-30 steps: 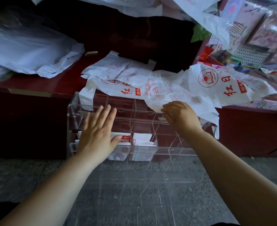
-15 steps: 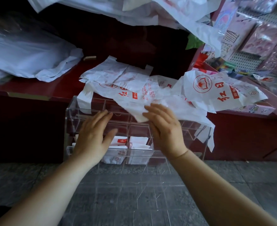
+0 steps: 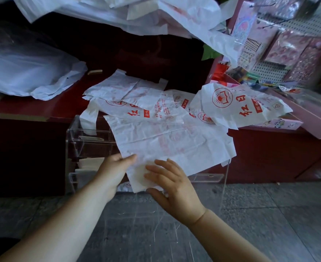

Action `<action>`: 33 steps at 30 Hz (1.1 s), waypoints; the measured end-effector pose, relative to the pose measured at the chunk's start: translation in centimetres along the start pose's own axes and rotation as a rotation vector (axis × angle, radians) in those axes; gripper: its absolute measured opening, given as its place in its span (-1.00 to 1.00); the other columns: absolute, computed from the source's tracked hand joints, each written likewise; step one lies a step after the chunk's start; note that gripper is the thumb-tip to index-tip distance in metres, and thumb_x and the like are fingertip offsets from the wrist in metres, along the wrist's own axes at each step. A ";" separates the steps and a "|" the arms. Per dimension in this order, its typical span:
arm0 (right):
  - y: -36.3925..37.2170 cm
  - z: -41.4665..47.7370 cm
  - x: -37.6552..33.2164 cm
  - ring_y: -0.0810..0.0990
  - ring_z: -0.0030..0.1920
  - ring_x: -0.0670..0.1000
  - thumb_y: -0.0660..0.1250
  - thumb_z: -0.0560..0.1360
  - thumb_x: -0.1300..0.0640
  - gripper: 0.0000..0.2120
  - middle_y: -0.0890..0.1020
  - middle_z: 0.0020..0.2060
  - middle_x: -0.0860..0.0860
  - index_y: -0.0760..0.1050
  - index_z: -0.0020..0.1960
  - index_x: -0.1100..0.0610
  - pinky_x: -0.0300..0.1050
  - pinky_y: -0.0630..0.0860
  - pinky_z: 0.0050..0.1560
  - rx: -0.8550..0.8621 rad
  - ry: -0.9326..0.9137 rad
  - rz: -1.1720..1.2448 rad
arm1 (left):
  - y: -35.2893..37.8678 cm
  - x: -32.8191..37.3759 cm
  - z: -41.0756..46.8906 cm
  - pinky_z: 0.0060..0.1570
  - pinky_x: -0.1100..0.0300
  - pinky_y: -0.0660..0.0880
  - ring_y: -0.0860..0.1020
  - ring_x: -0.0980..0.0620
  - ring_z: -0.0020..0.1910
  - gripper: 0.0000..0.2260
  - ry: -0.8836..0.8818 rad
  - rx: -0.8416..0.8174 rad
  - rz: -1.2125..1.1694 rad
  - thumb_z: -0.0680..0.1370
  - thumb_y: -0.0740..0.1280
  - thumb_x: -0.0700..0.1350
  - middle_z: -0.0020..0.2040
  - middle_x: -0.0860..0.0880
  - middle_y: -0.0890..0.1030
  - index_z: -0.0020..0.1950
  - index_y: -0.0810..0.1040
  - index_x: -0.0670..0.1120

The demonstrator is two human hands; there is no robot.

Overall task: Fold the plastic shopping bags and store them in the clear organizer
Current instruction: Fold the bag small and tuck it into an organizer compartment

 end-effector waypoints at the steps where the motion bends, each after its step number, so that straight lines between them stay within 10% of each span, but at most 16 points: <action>1: -0.6 -0.3 0.4 0.43 0.19 0.02 0.10 0.56 -0.11 -0.71 0.62 0.07 0.05 0.42 0.09 0.06 -0.15 0.24 0.31 0.004 0.067 0.010 | -0.2 0.0 0.0 -0.44 0.29 0.51 0.58 0.11 -0.44 -0.83 0.008 0.016 0.033 0.53 0.27 -0.25 -0.44 0.05 0.62 -0.26 0.54 -0.12; 7: -6.5 -0.8 6.4 0.42 0.21 0.03 0.33 0.46 0.12 -0.68 0.56 0.12 0.11 0.49 0.16 0.25 -0.40 0.19 0.12 0.164 0.691 0.029 | -2.2 0.1 -0.2 -0.37 0.32 0.42 0.54 0.13 -0.33 -0.84 -0.014 0.004 0.123 0.52 0.28 -0.27 -0.39 0.10 0.60 -0.23 0.54 -0.09; 11: -8.0 0.3 11.0 0.28 0.32 0.12 0.29 0.50 0.09 -0.52 0.43 0.30 0.11 0.29 0.37 0.17 -0.12 0.20 0.24 -0.032 1.031 -0.096 | -2.9 -0.1 -0.7 -0.10 0.19 0.42 0.53 0.06 -0.15 -0.86 -0.051 -0.079 0.187 0.52 0.26 -0.30 -0.16 -0.01 0.59 -0.15 0.56 -0.11; 16: -6.3 1.2 12.4 0.29 0.34 0.16 0.29 0.50 0.05 -0.45 0.30 0.37 0.12 0.20 0.41 0.15 0.03 0.27 0.29 -0.142 1.159 -0.103 | -3.2 0.2 -0.9 0.03 0.21 0.43 0.56 0.10 -0.06 -0.88 -0.042 -0.092 0.176 0.53 0.26 -0.19 -0.12 0.04 0.63 -0.12 0.59 -0.08; 20: -5.7 0.7 11.9 0.36 0.13 0.07 0.28 0.49 0.23 -0.51 0.27 0.35 0.10 0.25 0.38 0.16 -0.44 0.29 -0.14 0.042 1.146 0.048 | -3.0 0.5 -0.7 0.04 0.17 0.42 0.54 0.11 -0.09 -0.88 -0.011 -0.039 0.146 0.53 0.27 -0.12 -0.13 0.05 0.61 -0.17 0.57 -0.05; 25: -6.3 -0.7 11.8 0.43 -0.15 -0.03 0.20 0.45 0.40 -0.60 0.42 0.07 0.05 0.40 0.27 0.19 -0.44 0.33 -0.31 0.336 1.146 0.206 | -4.1 0.7 0.2 -0.01 0.07 0.30 0.45 -0.01 -0.09 -0.54 -0.010 0.015 0.189 0.27 0.34 0.31 -0.13 -0.03 0.48 -0.11 0.45 -0.04; 33: -5.5 -4.9 9.2 0.59 -0.29 -0.05 0.24 0.50 0.34 -0.89 0.63 -0.25 0.03 0.43 0.00 0.20 -0.21 0.51 -0.30 0.427 1.362 0.872 | -4.4 0.5 0.8 0.14 0.17 0.27 0.43 0.09 0.11 -0.90 0.009 0.093 0.111 0.54 0.27 -0.07 0.03 0.05 0.54 -0.01 0.53 -0.04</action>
Point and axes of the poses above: each hand's wrist, its own z-axis towards the middle knuckle, its own y-axis out of the palm, x = y × z, the point moved 5 cm from there along z, towards the middle knuckle
